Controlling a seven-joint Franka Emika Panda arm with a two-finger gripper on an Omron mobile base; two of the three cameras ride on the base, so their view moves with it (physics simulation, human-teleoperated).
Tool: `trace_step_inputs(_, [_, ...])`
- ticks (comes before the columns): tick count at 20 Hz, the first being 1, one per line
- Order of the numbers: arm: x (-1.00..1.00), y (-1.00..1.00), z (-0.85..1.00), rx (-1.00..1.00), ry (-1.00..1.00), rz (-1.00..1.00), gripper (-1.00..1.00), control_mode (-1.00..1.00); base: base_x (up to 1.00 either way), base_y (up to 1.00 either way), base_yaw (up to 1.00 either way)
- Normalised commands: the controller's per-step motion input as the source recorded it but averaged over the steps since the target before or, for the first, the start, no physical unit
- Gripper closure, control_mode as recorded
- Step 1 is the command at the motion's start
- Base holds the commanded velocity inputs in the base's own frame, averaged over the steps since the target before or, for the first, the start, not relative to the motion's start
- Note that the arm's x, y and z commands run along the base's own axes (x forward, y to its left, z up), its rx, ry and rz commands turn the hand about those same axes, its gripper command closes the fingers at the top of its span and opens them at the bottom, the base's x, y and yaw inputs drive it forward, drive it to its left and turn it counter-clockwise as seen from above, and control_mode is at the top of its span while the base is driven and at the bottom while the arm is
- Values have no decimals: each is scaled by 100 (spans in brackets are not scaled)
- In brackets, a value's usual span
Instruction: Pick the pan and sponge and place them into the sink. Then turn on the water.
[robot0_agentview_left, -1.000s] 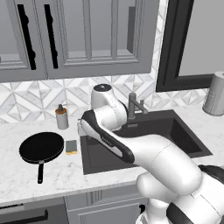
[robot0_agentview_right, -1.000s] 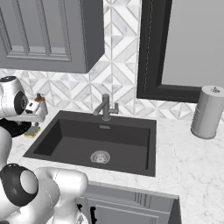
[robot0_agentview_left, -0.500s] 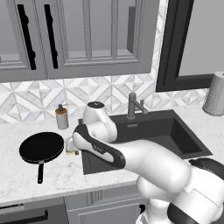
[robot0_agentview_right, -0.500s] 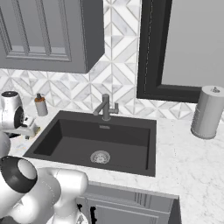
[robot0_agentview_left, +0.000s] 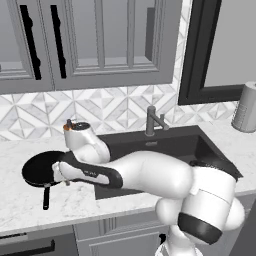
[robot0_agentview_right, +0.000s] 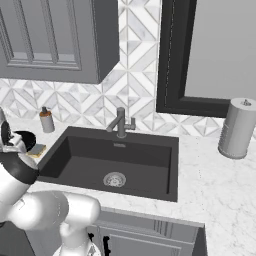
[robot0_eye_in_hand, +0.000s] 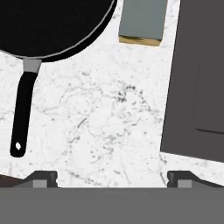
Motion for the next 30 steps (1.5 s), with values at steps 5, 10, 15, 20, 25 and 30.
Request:
trace_step_inputs(5, [11, 64, -7, -14, 0, 0, -100, -100, 0, 0, 0])
trace_step_inputs(10, [9, 48, -15, -2, 0, 0, -100, -100, 0, 0, 0])
trace_step_inputs(15, [6, 40, -23, -2, 0, 0, -100, -100, 0, 0, 0])
trace_step_inputs(20, [0, 27, -27, -4, 0, 0, -100, -100, 0, 0, 0])
trace_step_inputs(25, [0, 13, -21, -1, 0, 0, -100, -100, 0, 0, 0])
trace_step_inputs(30, [0, 4, -29, 0, 0, 0, -100, -100, 0, 0, 0])
